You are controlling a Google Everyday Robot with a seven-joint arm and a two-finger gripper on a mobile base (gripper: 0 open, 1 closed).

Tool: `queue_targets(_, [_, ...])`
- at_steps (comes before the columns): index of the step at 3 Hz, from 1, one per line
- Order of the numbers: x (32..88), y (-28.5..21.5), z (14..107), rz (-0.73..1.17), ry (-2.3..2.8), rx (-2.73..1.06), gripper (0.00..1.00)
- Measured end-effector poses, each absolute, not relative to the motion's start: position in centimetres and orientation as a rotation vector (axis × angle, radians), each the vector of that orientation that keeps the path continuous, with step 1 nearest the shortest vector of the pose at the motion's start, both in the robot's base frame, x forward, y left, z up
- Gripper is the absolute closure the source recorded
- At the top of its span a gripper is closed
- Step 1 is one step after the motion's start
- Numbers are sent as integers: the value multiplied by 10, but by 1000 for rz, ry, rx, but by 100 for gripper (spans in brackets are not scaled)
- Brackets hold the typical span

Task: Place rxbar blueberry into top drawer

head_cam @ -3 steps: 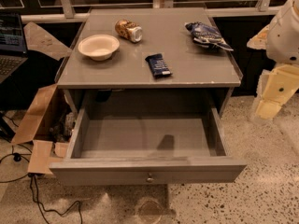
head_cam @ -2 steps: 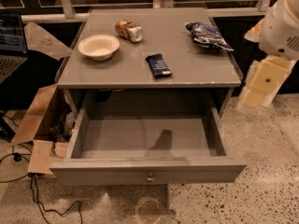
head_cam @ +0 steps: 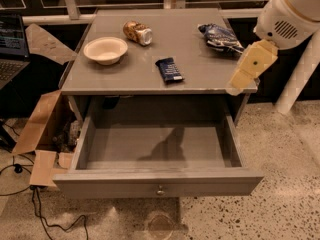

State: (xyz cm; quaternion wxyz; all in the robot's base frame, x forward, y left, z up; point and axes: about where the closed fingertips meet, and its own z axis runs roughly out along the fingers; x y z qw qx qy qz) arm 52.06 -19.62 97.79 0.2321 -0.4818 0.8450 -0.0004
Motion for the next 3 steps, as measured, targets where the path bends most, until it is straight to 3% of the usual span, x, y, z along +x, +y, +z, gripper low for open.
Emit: queue_targets(3, [573, -170, 956, 147, 2306, -1291, 0])
